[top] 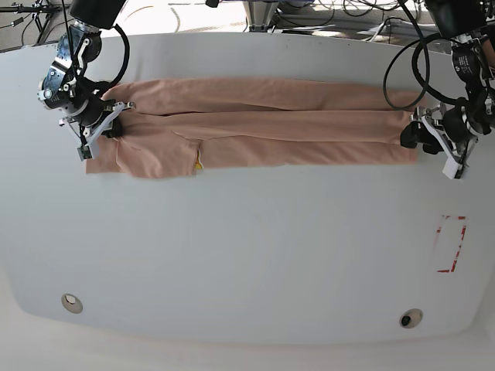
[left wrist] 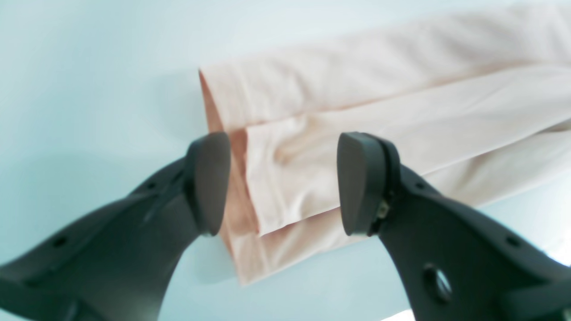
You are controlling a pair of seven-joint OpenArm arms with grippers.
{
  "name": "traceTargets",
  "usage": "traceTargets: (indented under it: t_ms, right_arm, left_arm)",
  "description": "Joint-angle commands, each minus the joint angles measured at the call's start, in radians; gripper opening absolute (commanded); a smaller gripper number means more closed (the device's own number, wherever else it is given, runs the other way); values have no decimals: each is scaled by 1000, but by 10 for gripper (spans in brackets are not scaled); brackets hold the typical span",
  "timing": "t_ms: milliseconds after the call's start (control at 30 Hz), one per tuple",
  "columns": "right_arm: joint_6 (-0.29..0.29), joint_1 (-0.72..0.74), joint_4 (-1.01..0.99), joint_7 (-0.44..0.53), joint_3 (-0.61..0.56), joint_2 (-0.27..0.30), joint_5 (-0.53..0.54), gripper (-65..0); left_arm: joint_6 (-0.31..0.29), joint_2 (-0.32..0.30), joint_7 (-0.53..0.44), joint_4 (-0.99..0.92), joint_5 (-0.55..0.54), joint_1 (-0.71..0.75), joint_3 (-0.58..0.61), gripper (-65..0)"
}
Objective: Fold the T-shirt properly
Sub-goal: 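Lay the folded hem down and open both grippers, then grasp the folded strip end with the left gripper and lift it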
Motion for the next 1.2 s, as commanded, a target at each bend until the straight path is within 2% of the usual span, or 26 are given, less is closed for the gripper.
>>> traceTargets:
  t_ms: [0, 133, 433, 600, 767, 1167]
  right_arm:
    - [2, 8, 13, -3, 2, 14, -2, -623]
    - [2, 8, 13, -3, 2, 14, -2, -623]
    - [4, 8, 13, -3, 0, 12, -2, -623]
    - [4, 8, 14, -3, 0, 12, -2, -623]
    - [4, 8, 16, -3, 0, 12, -2, -623]
    - [4, 6, 42, -4, 0, 12, -1, -623]
  left_arm:
    - [-1, -17, 10, 17, -73, -5, -74, -287]
    - [-1, -16, 16, -2, -110, -4, -137, -286]
    - [-3, -36, 11, -206, -110, -7, -141, -286]
    - [-61, -40, -1, -295, -110, -19, -129, -286]
    - [-76, -43, -48, -362, -109, -33, -63, -286]
    - [-81, -40, -48, -384, -109, -33, 69, -290]
